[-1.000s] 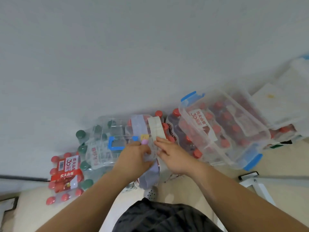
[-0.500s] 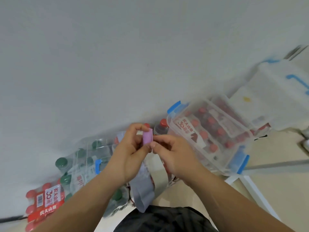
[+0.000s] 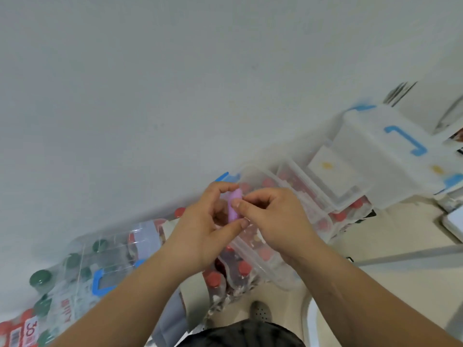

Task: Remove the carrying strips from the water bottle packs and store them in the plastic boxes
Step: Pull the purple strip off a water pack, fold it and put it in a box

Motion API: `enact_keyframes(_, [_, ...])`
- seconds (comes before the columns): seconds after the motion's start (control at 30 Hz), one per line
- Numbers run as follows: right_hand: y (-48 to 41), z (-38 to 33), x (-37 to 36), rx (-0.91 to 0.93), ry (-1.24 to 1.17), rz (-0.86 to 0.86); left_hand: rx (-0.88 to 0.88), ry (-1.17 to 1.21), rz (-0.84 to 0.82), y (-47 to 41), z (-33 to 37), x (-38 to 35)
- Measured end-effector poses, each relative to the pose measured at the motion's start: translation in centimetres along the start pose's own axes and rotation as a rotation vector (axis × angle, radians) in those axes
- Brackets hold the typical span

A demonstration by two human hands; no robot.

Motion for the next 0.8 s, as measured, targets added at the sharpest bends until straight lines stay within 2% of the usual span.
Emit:
enact_keyframes(0.1, [-1.6,1.1,2.3,0.0,0.027,-0.002,0.005,-0.199,0.062,-1.2,0.5,-0.7])
enact_keyframes(0.23, [-3.9,3.2,4.1,-0.035,0.088,-0.081,0.027,-0.386,0.367,-1.3,-0.4,0.2])
enact_keyframes(0.3, [-4.9,4.0,4.4,-0.04,0.147,-0.122,0.084,-0.441,0.479,-0.7,-1.4,0.5])
enact_keyframes(0.4, [-6.1,5.0,4.1,-0.03,0.17,-0.165,0.238,-0.431,0.545,0.4,-2.8,0.2])
enact_keyframes(0.5, [-7.2,6.1,2.6,-0.012,0.242,-0.232,0.316,-0.328,0.538,1.1,-4.3,-0.5])
enact_keyframes(0.57, [-7.6,6.5,1.2,-0.011,0.296,-0.314,0.344,-0.281,0.464,1.1,-5.0,-1.0])
enact_keyframes(0.67, [-7.9,6.8,-0.6,-0.014,0.354,-0.413,0.373,-0.317,0.336,0.8,-5.1,-1.7])
enact_keyframes(0.8, [-8.5,7.7,-2.2,0.026,0.44,-0.476,0.37,-0.316,0.284,-0.1,-5.5,-1.5])
Point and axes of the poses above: each hand's wrist, its own y-axis away from the middle knuckle, its own x-axis out of the back of the hand, z = x × y, the point moved 5 cm from there along -y, towards the middle knuckle, and after that the axes turned 3 degrees about y, right-handed, at the moved point
